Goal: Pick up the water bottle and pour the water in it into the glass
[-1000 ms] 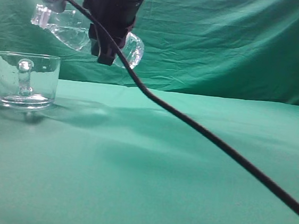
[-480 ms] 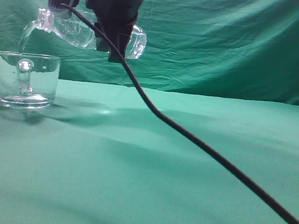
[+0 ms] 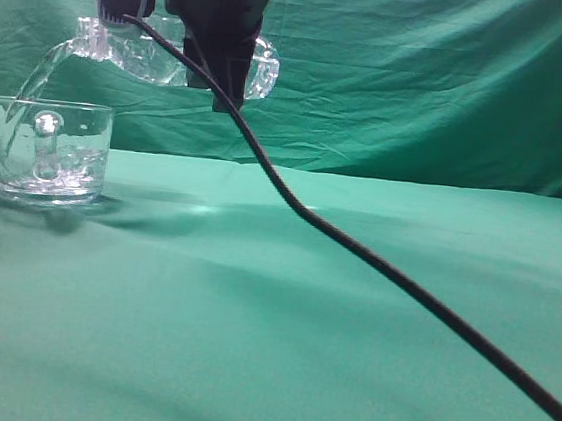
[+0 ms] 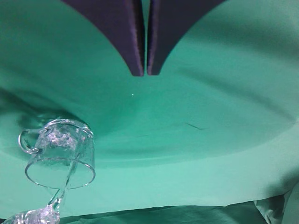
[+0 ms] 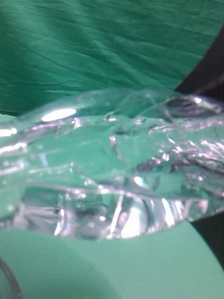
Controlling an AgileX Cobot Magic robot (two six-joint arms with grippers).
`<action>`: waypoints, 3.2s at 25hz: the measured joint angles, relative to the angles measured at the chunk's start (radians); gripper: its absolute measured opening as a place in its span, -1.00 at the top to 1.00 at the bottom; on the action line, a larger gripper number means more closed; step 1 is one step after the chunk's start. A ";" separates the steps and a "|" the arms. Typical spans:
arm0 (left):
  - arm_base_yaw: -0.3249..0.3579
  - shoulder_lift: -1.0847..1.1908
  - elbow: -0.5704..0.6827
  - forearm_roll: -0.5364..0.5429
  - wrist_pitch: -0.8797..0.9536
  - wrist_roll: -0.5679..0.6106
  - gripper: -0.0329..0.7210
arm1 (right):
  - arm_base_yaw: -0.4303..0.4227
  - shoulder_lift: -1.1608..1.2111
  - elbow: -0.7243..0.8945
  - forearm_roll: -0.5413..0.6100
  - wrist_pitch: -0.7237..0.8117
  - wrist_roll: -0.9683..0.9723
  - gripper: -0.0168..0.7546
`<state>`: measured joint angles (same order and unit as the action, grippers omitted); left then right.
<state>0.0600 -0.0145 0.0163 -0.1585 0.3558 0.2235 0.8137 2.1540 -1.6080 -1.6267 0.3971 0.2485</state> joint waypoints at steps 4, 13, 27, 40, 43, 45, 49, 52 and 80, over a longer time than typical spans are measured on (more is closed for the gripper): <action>0.000 0.000 0.000 0.000 0.000 0.000 0.91 | 0.000 0.000 0.000 -0.002 0.002 0.000 0.15; 0.000 0.000 0.000 0.000 0.000 0.000 0.91 | 0.000 0.000 0.000 -0.002 0.004 0.002 0.15; 0.000 0.000 0.000 0.000 0.000 0.000 0.91 | 0.001 0.000 0.000 0.000 0.000 0.303 0.22; 0.000 0.000 0.000 0.000 0.000 0.000 0.91 | 0.012 -0.164 0.000 0.617 0.066 0.450 0.22; 0.000 0.000 0.000 0.000 0.000 0.000 0.91 | 0.003 -0.273 0.000 0.967 0.158 0.176 0.22; 0.000 0.000 0.000 0.000 0.000 0.000 0.91 | -0.017 -0.325 0.000 1.163 0.194 0.041 0.22; 0.000 0.000 0.000 0.000 0.000 0.000 0.91 | -0.096 -0.417 0.000 1.506 0.236 -0.197 0.22; 0.000 0.000 0.000 0.000 0.000 0.000 0.91 | -0.164 -0.493 0.062 1.674 0.192 -0.320 0.22; 0.000 0.000 0.000 0.000 0.000 0.000 0.91 | -0.555 -0.744 0.998 1.685 -0.709 -0.172 0.22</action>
<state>0.0600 -0.0145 0.0163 -0.1585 0.3558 0.2235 0.2585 1.4098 -0.6102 0.0580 -0.3118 0.0765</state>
